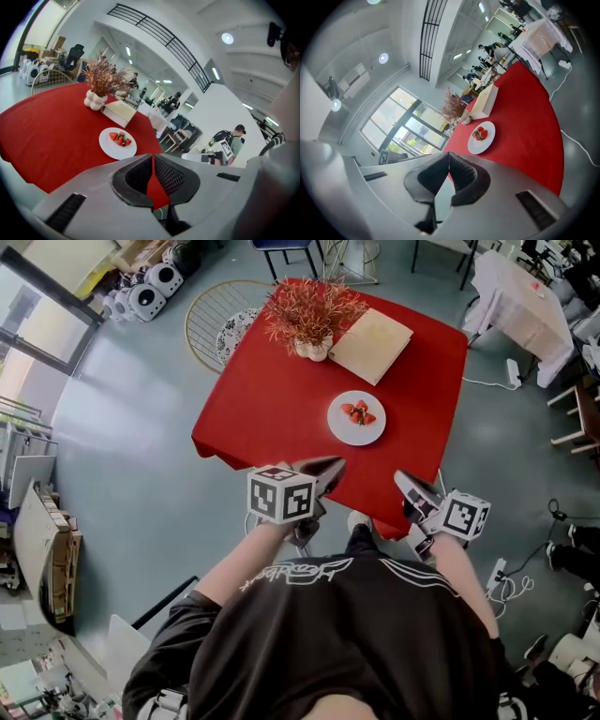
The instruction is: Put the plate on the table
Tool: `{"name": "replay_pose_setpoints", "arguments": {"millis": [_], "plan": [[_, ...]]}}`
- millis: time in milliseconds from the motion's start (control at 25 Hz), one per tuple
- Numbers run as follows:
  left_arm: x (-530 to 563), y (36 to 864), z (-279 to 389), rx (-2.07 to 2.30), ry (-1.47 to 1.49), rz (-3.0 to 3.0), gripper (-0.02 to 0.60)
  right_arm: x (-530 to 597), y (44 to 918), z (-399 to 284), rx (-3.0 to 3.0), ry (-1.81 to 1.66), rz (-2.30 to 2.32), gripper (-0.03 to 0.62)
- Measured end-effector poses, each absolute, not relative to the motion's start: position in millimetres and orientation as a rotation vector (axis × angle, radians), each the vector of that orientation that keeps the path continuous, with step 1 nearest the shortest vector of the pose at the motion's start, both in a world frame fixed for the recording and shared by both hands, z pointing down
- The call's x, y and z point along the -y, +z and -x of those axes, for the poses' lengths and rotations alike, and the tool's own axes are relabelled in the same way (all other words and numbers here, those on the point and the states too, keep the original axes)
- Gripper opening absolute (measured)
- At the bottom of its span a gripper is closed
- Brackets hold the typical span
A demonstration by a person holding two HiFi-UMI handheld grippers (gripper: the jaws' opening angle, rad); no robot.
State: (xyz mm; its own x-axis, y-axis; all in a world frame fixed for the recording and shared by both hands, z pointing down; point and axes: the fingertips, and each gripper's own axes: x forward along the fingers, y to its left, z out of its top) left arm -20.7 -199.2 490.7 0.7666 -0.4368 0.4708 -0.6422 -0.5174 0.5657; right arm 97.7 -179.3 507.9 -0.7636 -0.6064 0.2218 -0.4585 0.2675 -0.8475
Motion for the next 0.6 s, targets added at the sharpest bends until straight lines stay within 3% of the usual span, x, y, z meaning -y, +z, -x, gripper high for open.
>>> {"name": "replay_pose_setpoints", "arguments": {"millis": [600], "plan": [[94.9, 442.0, 48.5, 0.671, 0.251, -2.368, 0.008, 93.6, 452.0, -62.6, -2.524, -1.182, 1.073, 0.008]]}}
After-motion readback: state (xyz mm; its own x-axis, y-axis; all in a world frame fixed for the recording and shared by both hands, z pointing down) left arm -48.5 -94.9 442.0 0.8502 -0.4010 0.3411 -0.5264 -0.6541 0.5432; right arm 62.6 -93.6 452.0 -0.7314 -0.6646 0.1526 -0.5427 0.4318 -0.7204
